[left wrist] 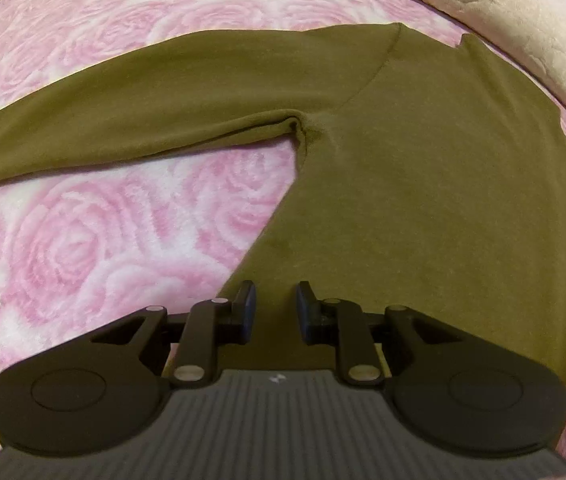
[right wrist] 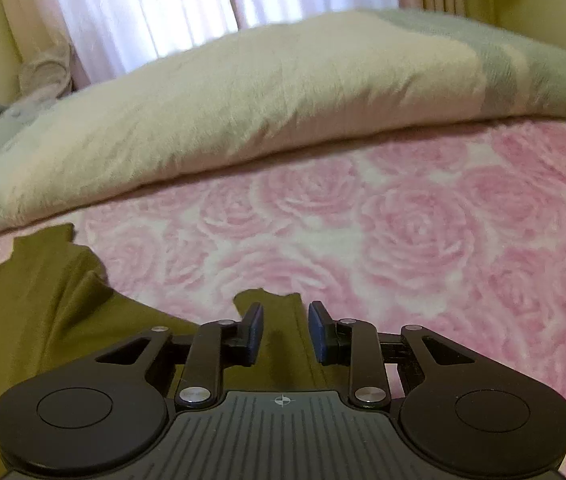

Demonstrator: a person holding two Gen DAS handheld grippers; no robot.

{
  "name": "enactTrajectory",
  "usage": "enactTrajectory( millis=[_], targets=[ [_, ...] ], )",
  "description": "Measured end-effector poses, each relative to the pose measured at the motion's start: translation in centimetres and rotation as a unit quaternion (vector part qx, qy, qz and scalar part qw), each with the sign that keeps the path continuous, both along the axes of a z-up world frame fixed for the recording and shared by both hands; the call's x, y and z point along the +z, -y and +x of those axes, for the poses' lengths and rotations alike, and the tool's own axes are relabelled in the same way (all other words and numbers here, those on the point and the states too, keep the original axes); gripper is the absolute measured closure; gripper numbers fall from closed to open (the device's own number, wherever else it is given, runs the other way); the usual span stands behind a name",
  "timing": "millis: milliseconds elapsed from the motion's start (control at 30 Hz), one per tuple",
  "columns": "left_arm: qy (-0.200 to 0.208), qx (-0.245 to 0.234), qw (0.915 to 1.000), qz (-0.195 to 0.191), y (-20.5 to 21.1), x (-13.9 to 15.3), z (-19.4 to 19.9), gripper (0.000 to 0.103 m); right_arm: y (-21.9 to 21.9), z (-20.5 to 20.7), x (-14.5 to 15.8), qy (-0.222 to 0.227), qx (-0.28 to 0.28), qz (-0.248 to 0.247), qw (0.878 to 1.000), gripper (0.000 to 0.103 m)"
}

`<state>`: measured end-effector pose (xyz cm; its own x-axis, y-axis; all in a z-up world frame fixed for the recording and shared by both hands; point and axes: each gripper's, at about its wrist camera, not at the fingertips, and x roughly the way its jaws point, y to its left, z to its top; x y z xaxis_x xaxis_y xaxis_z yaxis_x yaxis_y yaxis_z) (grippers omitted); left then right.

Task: Fold clothes

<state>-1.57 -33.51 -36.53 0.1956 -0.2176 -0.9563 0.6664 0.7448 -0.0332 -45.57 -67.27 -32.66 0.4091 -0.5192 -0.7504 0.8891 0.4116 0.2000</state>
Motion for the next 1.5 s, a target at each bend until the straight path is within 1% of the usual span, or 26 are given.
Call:
enactTrajectory(
  millis=[133,167,200,300,333,433,533,600,667,733,833,900,933,967,1000,1033,1067,1100,1133,1167,1233,1267,1367,1400,1433,1500],
  targets=[
    [0.003,0.004,1.0,-0.001,-0.2,0.2,0.2,0.085,1.8,-0.8,-2.6,0.024,-0.015,0.09,0.995,0.075],
    [0.004,0.004,1.0,-0.001,-0.3,0.2,0.3,0.085,1.6,-1.0,-2.7,0.034,-0.013,0.09,0.995,0.085],
    [0.005,0.005,1.0,-0.001,-0.4,0.3,0.3,0.085,1.0,-1.5,-2.0,0.046,-0.018,0.074,0.996,0.102],
    [0.009,0.011,0.9999,-0.002,-0.8,0.6,0.4,0.085,-0.9,-3.3,0.2,0.083,-0.034,0.022,0.996,0.102],
    [0.01,0.013,0.9999,-0.004,-1.0,0.7,0.4,0.085,-1.8,-4.6,1.1,0.095,-0.06,0.002,0.994,0.102],
    [0.01,0.022,0.9997,-0.009,-1.5,0.9,0.4,0.085,-5.4,-9.5,4.2,0.128,-0.185,-0.045,0.973,0.102],
    [0.001,0.03,0.9995,-0.013,-1.9,0.7,0.1,0.085,-9.3,-14.0,5.2,0.134,-0.314,-0.041,0.939,0.102],
    [-0.007,0.031,0.9994,-0.014,-2.2,0.3,-0.3,0.085,-10.9,-16.0,3.5,0.141,-0.382,0.024,0.913,0.102],
    [-0.012,0.03,0.9994,-0.015,-2.5,0.2,-0.9,0.085,-11.6,-16.8,0.3,0.112,-0.422,0.113,0.892,0.102],
    [-0.011,0.025,0.9994,-0.02,-2.9,0.6,-1.1,0.085,-12.2,-17.1,-2.3,0.089,-0.435,0.147,0.884,0.102],
    [-0.001,0.02,0.9994,-0.027,-3.8,1.5,-0.9,0.085,-12.7,-17.1,-1.8,0.079,-0.436,0.133,0.887,0.101],
    [0.004,0.03,0.9991,-0.029,-4.6,1.8,-0.4,0.085,-13.1,-16.9,-1.0,0.071,-0.433,0.115,0.891,0.09],
    [0.004,0.037,0.9989,-0.03,-5.1,1.9,-0.1,0.085,-13.3,-16.8,-0.4,0.066,-0.431,0.1,0.894,0.066],
    [0.004,0.045,0.9985,-0.031,-5.6,2.0,0.2,0.085,-13.6,-16.6,0.3,0.061,-0.428,0.085,0.898,0.033],
    [0.001,0.054,0.998,-0.032,-6.2,1.9,0.4,0.085,-14.0,-16.9,0.7,0.062,-0.434,0.071,0.896,0.029],
    [-0.001,0.062,0.9975,-0.033,-6.7,1.9,0.5,0.085,-14.2,-17.3,0.7,0.087,-0.437,0.067,0.893,0.03],
    [-0.004,0.067,0.9972,-0.033,-7.2,1.7,0.6,0.085,-14.4,-17.7,0.6,0.115,-0.438,0.064,0.889,0.031],
    [-0.007,0.069,0.9971,-0.031,-7.6,1.6,0.5,0.085,-14.5,-18.3,0.1,0.132,-0.452,0.076,0.879,0.037],
    [-0.01,0.07,0.997,-0.029,-7.9,1.4,0.5,0.085,-14.5,-18.9,-0.6,0.148,-0.467,0.091,0.867,0.059],
    [-0.013,0.071,0.997,-0.027,-8.3,1.3,0.4,0.085,-14.6,-19.5,-1.2,0.164,-0.482,0.105,0.854,0.066],
    [-0.015,0.075,0.9968,-0.026,-8.9,1.2,0.3,0.085,-15.1,-20.6,-2.5,0.221,-0.513,0.13,0.819,0.066],
    [-0.016,0.077,0.9966,-0.026,-9.1,1.1,0.3,0.085,-15.2,-20.7,-2.8,0.229,-0.517,0.13,0.814,0.066],
    [-0.015,0.078,0.9964,-0.028,-9.5,1.3,0.5,0.085,-14.4,-20.3,-2.7,0.22,-0.486,0.111,0.838,0.067],
    [-0.015,0.078,0.9964,-0.029,-9.5,1.4,0.6,0.085,-14.0,-20.2,-2.7,0.208,-0.479,0.11,0.846,0.078],
    [-0.014,0.078,0.9963,-0.031,-9.6,1.5,0.7,0.085,-13.6,-20.1,-2.6,0.194,-0.474,0.109,0.852,0.102],
    [-0.014,0.078,0.9962,-0.036,-9.6,1.8,0.9,0.085,-14.2,-20.0,-1.8,0.173,-0.476,0.09,0.857,0.102]
  ],
)
